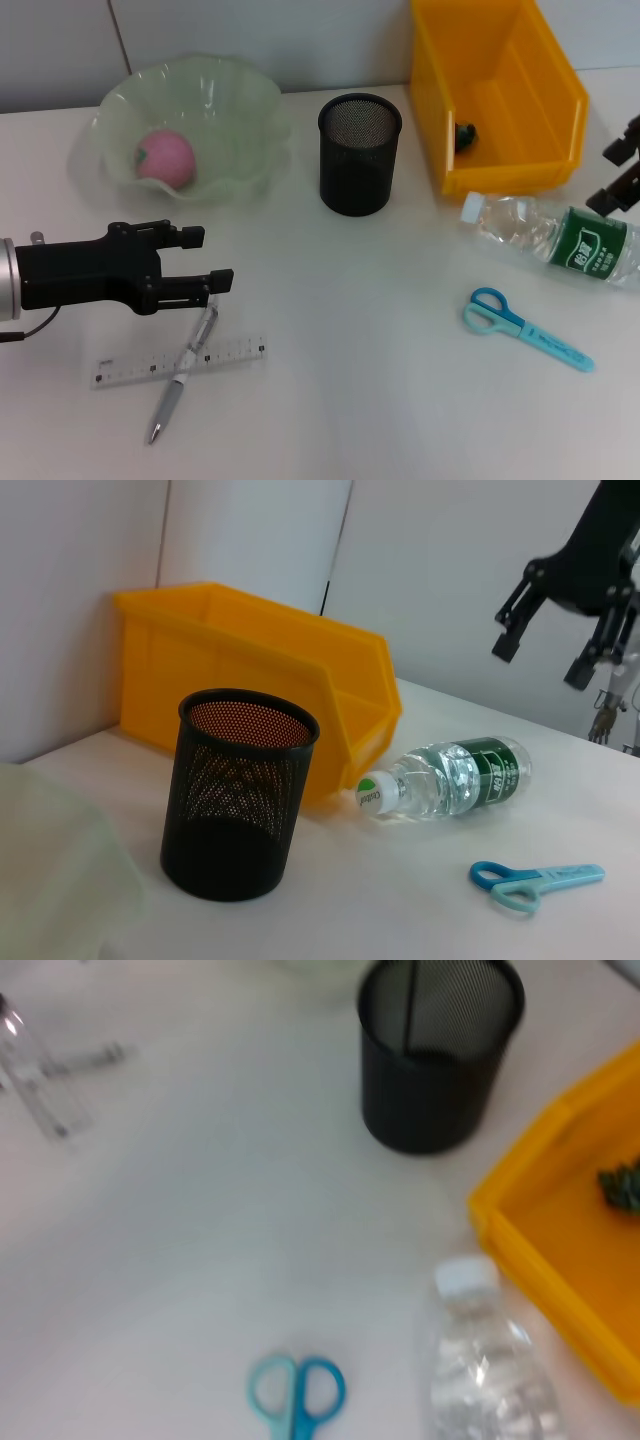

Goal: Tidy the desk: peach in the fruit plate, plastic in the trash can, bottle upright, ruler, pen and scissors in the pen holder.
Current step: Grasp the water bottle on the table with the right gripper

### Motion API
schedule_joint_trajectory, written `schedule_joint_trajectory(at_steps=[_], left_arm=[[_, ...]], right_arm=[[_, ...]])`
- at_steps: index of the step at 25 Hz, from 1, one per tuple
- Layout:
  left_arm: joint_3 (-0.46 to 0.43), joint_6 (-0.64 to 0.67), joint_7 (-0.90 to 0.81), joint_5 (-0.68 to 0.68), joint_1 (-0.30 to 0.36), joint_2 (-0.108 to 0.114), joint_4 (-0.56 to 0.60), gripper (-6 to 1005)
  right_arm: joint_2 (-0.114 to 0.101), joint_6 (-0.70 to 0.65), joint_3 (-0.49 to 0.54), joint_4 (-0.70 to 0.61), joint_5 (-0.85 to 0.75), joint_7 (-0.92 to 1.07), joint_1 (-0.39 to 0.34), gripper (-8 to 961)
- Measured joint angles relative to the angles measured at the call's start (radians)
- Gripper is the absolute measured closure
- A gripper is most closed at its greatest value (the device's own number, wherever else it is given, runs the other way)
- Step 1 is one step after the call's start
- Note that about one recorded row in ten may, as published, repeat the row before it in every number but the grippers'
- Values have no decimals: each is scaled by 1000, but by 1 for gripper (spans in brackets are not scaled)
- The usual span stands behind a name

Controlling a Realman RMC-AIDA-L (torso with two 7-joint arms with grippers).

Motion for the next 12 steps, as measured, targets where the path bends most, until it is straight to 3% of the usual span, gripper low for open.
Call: schedule_joint_trajectory(at_steps=[12], left_arm=[[0,1,-7,-1,3,3,0,213]], right_arm=[[9,164,-129,141,-60,-22,-2,132]])
